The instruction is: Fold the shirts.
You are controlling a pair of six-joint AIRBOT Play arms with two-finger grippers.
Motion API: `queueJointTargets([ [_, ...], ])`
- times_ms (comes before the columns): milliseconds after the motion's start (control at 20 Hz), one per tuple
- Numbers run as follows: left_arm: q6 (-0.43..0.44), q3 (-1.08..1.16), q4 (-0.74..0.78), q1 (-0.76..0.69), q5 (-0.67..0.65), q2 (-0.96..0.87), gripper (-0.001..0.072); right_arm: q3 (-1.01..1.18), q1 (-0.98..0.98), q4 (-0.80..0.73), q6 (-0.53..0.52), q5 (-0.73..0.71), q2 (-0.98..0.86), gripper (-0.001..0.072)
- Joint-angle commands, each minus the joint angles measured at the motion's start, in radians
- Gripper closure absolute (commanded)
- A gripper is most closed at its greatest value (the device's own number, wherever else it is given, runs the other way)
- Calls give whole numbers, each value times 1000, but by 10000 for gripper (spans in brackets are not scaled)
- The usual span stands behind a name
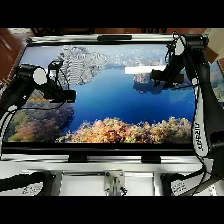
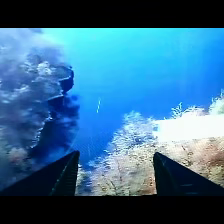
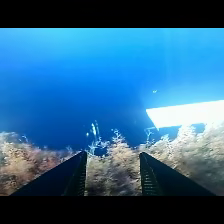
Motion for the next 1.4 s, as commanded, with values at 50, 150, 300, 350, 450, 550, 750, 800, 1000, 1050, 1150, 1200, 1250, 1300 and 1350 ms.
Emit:
queueJointTargets([
  [50, 0, 0, 0, 0, 0, 0, 164, 0, 0, 0, 0, 0, 0, 248],
  [150, 0, 0, 0, 0, 0, 0, 164, 0, 0, 0, 0, 0, 0, 248],
  [300, 0, 0, 0, 0, 0, 0, 164, 0, 0, 0, 0, 0, 0, 248],
  [350, 0, 0, 0, 0, 0, 0, 164, 0, 0, 0, 0, 0, 0, 248],
  [450, 0, 0, 0, 0, 0, 0, 164, 0, 0, 0, 0, 0, 0, 248],
  [550, 0, 0, 0, 0, 0, 0, 164, 0, 0, 0, 0, 0, 0, 248],
  [750, 0, 0, 0, 0, 0, 0, 164, 0, 0, 0, 0, 0, 0, 248],
  [800, -2, 0, -2, 0, 2, 0, 164, 0, 0, 0, 0, 0, 0, 248],
  [1000, -3, 0, -61, 0, 113, -16, 165, 0, 0, -8, -1, -5, 0, 248],
  [1050, -3, 0, -92, 0, 150, -21, 165, 0, 0, -14, -10, -25, 0, 248],
  [1150, 0, 4, -103, 2, 282, -35, 162, 0, 0, -32, -82, -77, 0, 248],
  [1200, 0, 23, -100, 15, 345, -54, 150, 0, 0, -43, -121, -103, 0, 248],
  [1250, -1, 62, -101, 36, 385, -84, 149, 0, 0, -62, -156, -134, -1, 248],
  [1300, -1, 124, -100, 67, 412, -128, 149, 0, 0, -87, -167, -157, -2, 248],
  [1350, 0, 200, -99, 104, 423, -183, 149, 0, 0, -107, -166, -174, -4, 248],
])
